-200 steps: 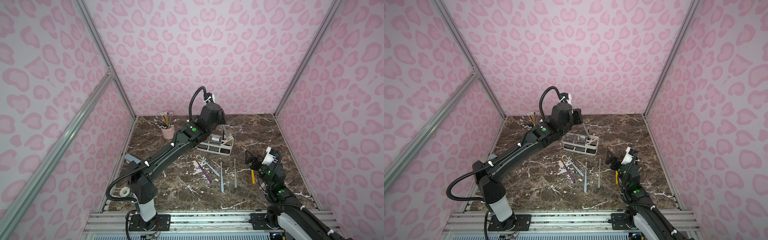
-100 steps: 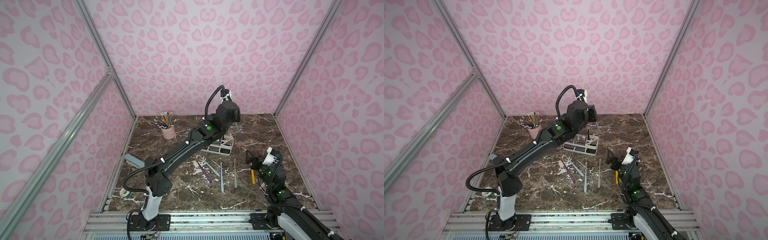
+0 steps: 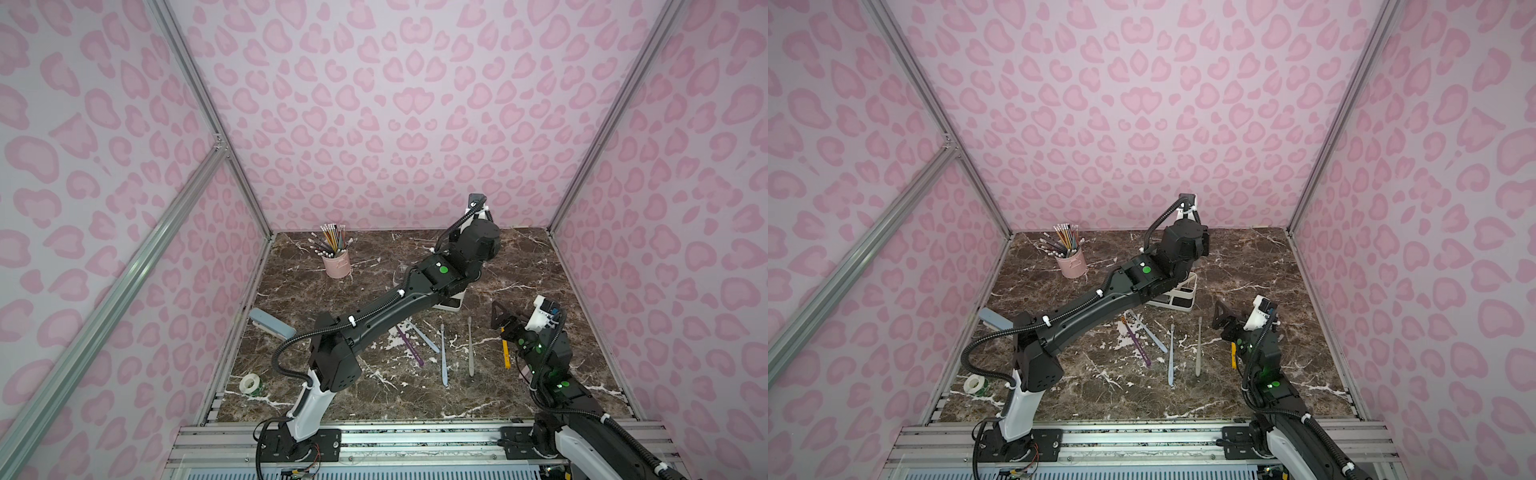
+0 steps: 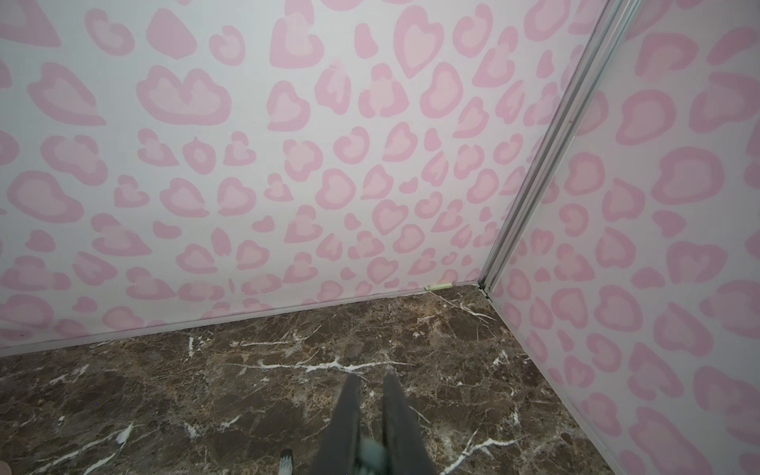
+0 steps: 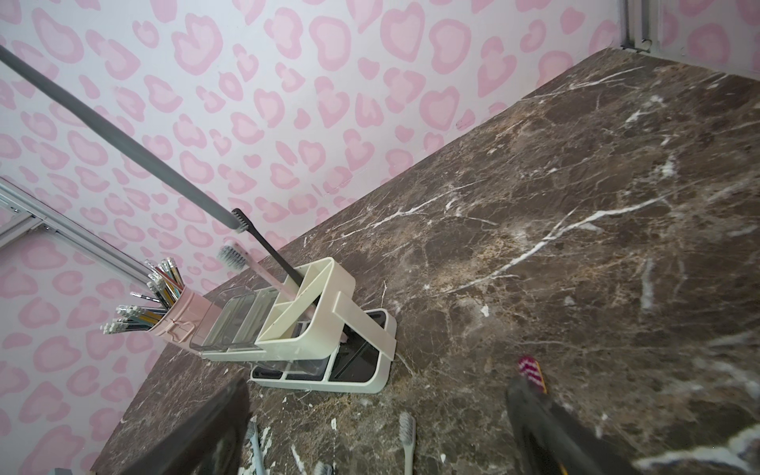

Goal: Place the toothbrush into the toothbrush holder
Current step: Place the toothbrush in the toothbrush holder.

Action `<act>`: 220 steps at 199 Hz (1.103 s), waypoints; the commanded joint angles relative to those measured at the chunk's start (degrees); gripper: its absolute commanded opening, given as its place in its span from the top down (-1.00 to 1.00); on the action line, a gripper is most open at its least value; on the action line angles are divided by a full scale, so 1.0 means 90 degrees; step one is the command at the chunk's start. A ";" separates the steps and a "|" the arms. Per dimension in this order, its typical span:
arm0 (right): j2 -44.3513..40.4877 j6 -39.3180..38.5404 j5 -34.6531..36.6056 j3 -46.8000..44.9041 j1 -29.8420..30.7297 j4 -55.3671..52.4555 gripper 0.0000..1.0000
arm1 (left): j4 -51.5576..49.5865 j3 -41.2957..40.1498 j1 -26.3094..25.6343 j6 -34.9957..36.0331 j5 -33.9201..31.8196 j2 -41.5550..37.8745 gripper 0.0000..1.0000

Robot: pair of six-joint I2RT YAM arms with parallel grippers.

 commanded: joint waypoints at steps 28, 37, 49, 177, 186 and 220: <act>0.0031 0.0036 -0.0141 0.0008 0.0002 0.0334 -0.98 | 0.0733 0.0047 -0.0042 0.0394 -0.0421 0.0263 0.98; 0.0036 0.0029 -0.0148 0.0000 0.0002 0.0359 -0.98 | 0.0790 0.0044 -0.0042 0.0444 -0.0446 0.0317 0.97; 0.0029 0.0035 -0.0164 -0.0004 0.0003 0.0372 -0.98 | 0.0844 0.0044 -0.0042 0.0527 -0.0471 0.0386 0.97; 0.0149 0.0048 -0.0422 0.0036 0.0002 0.0456 -0.98 | 0.1023 -0.0047 -0.0042 0.0698 -0.0721 0.0877 0.97; 0.0168 0.0044 -0.0441 0.0042 -0.0003 0.0468 -0.98 | 0.1070 -0.0106 -0.0037 0.0702 -0.0730 0.0874 0.97; 0.0183 0.0030 -0.0501 0.0053 0.0002 0.0477 -0.98 | 0.1176 -0.0298 -0.0004 0.0689 -0.0740 0.0881 0.98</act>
